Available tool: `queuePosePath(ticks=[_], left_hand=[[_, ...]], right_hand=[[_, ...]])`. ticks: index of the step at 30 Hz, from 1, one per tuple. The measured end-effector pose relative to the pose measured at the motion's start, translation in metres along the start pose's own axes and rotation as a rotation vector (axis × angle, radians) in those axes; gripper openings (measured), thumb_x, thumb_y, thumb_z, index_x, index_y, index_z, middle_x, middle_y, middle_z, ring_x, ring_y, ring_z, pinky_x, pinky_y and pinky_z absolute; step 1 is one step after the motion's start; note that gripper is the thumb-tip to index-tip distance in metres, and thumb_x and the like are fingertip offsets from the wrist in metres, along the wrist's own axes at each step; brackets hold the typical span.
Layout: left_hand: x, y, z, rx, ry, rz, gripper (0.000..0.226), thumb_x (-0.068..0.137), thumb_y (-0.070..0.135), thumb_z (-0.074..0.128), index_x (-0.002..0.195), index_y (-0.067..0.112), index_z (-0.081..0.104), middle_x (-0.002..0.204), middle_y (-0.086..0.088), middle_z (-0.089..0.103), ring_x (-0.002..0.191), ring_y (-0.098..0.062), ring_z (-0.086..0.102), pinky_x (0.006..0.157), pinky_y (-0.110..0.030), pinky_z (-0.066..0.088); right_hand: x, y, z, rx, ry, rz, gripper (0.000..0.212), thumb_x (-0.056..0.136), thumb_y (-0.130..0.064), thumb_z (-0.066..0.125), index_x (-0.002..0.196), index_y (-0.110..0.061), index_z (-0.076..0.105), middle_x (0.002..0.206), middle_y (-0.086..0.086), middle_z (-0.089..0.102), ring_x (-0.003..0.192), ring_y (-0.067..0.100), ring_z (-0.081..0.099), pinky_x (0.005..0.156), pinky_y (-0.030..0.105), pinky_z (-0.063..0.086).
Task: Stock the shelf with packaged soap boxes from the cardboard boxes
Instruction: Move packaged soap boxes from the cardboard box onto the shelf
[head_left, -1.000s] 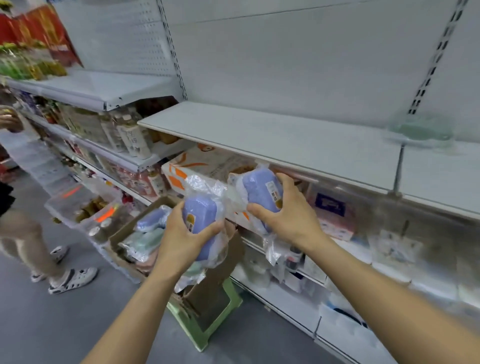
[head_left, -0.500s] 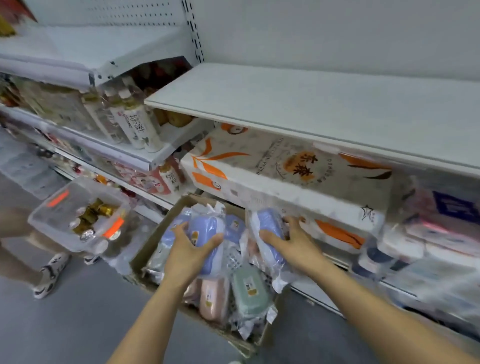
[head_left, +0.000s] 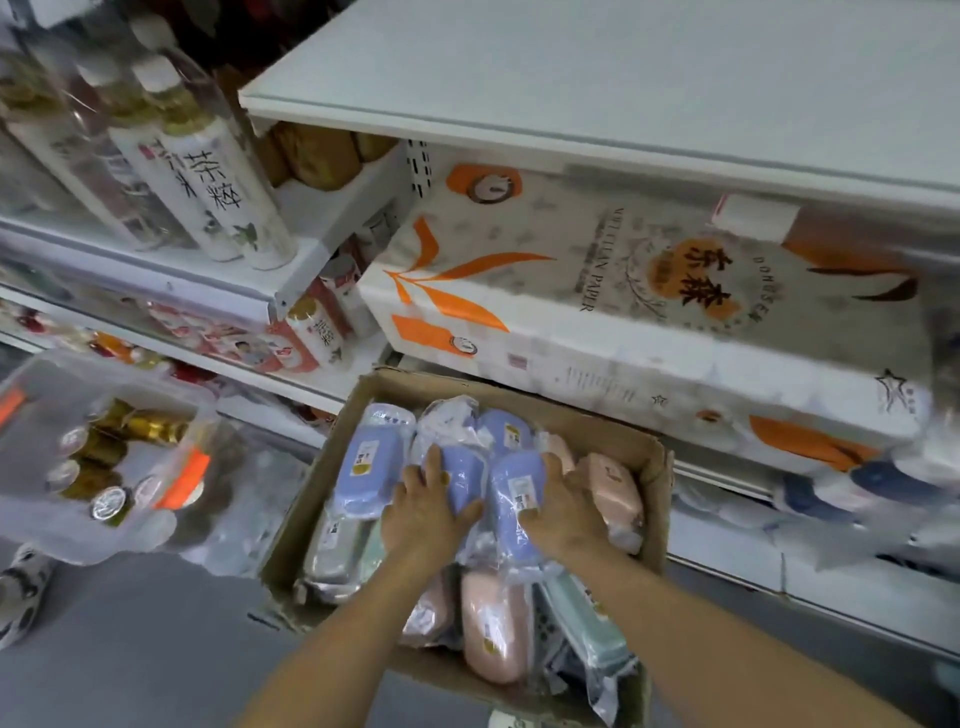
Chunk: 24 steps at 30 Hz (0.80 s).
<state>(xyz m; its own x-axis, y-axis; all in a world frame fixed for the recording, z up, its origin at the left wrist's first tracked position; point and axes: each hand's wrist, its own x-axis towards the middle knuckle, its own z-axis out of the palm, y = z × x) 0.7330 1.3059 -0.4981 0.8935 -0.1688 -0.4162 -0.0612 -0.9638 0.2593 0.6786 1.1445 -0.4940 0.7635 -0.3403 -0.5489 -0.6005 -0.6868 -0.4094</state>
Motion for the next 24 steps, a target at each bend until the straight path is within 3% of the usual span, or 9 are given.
queuePosePath(ticks=[3,6,8,10,13,17,24], left_hand=[[0.002,-0.002,-0.007,0.103,-0.042,0.034,0.099,0.087,0.069,0.048,0.156,0.018,-0.002,0.154,-0.012,0.025,0.137,-0.033,0.035,0.105,-0.042,0.038],[-0.012,0.011,-0.03,0.09,-0.117,0.047,0.099,0.085,0.069,0.053,0.156,0.022,0.002,0.161,-0.008,0.01,0.146,-0.033,0.018,0.113,-0.044,0.03],[-0.032,0.028,-0.045,0.034,-0.066,0.126,0.098,0.083,0.072,0.052,0.156,0.021,0.009,0.162,-0.006,0.014,0.147,-0.029,0.017,0.114,-0.043,0.027],[-0.06,0.052,-0.06,-0.038,0.027,0.22,0.104,0.075,0.081,0.041,0.155,0.018,0.02,0.158,-0.005,0.027,0.144,-0.025,0.025,0.112,-0.04,0.03],[-0.111,0.099,-0.076,-0.158,0.186,0.373,0.102,0.07,0.08,0.027,0.151,0.018,0.032,0.151,-0.002,0.04,0.139,-0.022,0.034,0.107,-0.039,0.037],[-0.196,0.179,-0.085,-0.245,0.336,0.551,0.084,0.08,0.074,0.04,0.146,0.022,0.039,0.144,0.003,0.048,0.133,-0.017,0.041,0.106,-0.038,0.039],[-0.339,0.339,-0.063,-0.335,0.475,0.825,0.068,0.086,0.056,0.063,0.143,0.026,0.043,0.133,0.005,0.057,0.123,-0.016,0.05,0.1,-0.044,0.046]], right_hand=[[-0.001,0.002,-0.008,-0.007,-0.032,-0.006,0.077,0.09,-0.037,0.058,0.151,-0.024,0.011,0.151,0.012,0.025,0.132,0.034,0.04,0.094,0.04,0.046],[-0.019,0.012,-0.035,-0.004,-0.053,-0.049,0.083,0.087,-0.047,0.058,0.152,-0.026,0.012,0.147,0.01,0.033,0.138,0.032,0.031,0.106,0.041,0.037],[-0.04,0.021,-0.063,-0.029,0.008,-0.102,0.067,0.087,-0.05,0.054,0.144,-0.027,0.03,0.139,0.008,0.045,0.133,0.031,0.039,0.103,0.039,0.039],[-0.068,0.035,-0.093,-0.044,0.104,-0.144,0.05,0.091,-0.05,0.047,0.135,-0.026,0.044,0.14,0.005,0.047,0.13,0.028,0.042,0.099,0.037,0.041],[-0.123,0.068,-0.142,-0.091,0.314,-0.246,0.057,0.093,-0.045,0.05,0.145,-0.025,0.037,0.143,0.004,0.045,0.129,0.026,0.043,0.099,0.037,0.042],[-0.21,0.132,-0.206,-0.107,0.557,-0.345,0.057,0.095,-0.045,0.049,0.147,-0.03,0.032,0.145,-0.005,0.042,0.133,0.018,0.038,0.105,0.036,0.034],[-0.349,0.275,-0.298,-0.137,0.862,-0.392,0.055,0.093,-0.044,0.051,0.143,-0.027,0.039,0.14,-0.008,0.047,0.126,0.015,0.044,0.1,0.036,0.038]])
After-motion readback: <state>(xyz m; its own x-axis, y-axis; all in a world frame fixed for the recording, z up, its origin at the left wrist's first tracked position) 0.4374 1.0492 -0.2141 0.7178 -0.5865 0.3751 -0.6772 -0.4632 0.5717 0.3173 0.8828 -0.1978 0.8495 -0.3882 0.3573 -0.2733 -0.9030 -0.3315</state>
